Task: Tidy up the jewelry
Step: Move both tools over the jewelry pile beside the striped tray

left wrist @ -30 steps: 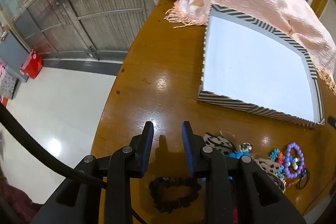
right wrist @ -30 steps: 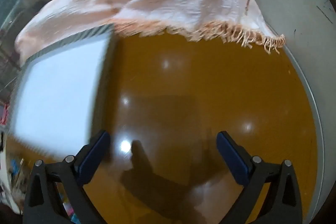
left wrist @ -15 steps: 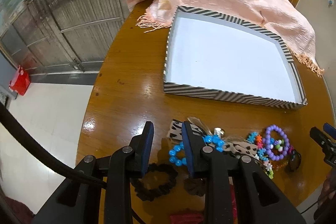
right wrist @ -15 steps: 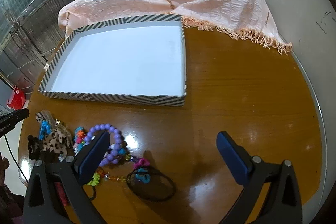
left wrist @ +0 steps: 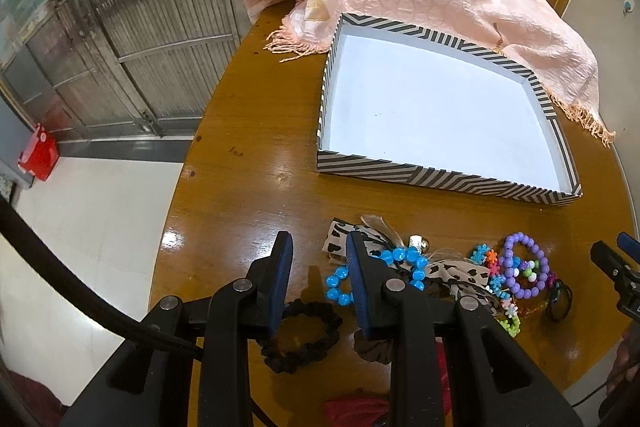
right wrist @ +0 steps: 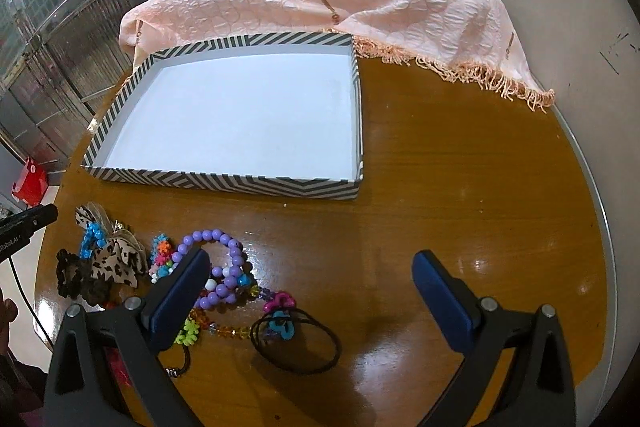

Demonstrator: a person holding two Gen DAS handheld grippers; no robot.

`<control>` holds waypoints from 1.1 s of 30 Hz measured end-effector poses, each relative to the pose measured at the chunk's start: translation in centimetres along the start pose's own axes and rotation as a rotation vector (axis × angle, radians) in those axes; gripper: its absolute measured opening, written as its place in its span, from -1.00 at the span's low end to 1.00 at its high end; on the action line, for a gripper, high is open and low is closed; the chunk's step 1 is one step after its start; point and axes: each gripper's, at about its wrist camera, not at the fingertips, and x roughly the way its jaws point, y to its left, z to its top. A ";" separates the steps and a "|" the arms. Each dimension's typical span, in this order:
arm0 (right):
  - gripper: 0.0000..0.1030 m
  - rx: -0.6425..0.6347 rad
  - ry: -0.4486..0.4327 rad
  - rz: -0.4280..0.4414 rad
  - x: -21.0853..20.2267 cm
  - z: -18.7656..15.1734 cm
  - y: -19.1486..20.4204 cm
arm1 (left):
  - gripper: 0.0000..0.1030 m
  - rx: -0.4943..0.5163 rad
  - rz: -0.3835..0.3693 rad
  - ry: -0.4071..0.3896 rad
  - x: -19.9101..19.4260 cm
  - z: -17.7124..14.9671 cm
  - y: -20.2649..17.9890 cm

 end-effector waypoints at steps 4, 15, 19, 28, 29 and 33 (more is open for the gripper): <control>0.99 -0.001 0.004 -0.001 0.1 -0.1 0.1 | -0.67 -0.003 -0.001 0.001 -0.1 0.1 0.1; 0.99 -0.011 0.004 -0.004 0.0 -0.1 0.2 | -0.67 -0.010 -0.010 0.007 -0.4 0.1 0.8; 0.99 -0.013 -0.001 0.008 -0.3 -0.2 0.3 | -0.66 -0.031 -0.021 0.020 -0.5 0.2 1.9; 0.99 -0.026 0.006 0.146 -0.5 -0.6 1.2 | -0.66 -0.090 -0.044 0.055 -0.2 -0.2 3.9; 0.99 -0.031 0.006 0.156 -0.5 -0.7 1.5 | -0.66 -0.093 -0.051 0.057 -0.2 -0.2 4.0; 0.99 -0.057 0.003 0.185 -0.5 -0.9 2.3 | -0.66 -0.094 -0.060 0.059 -0.3 -0.2 3.9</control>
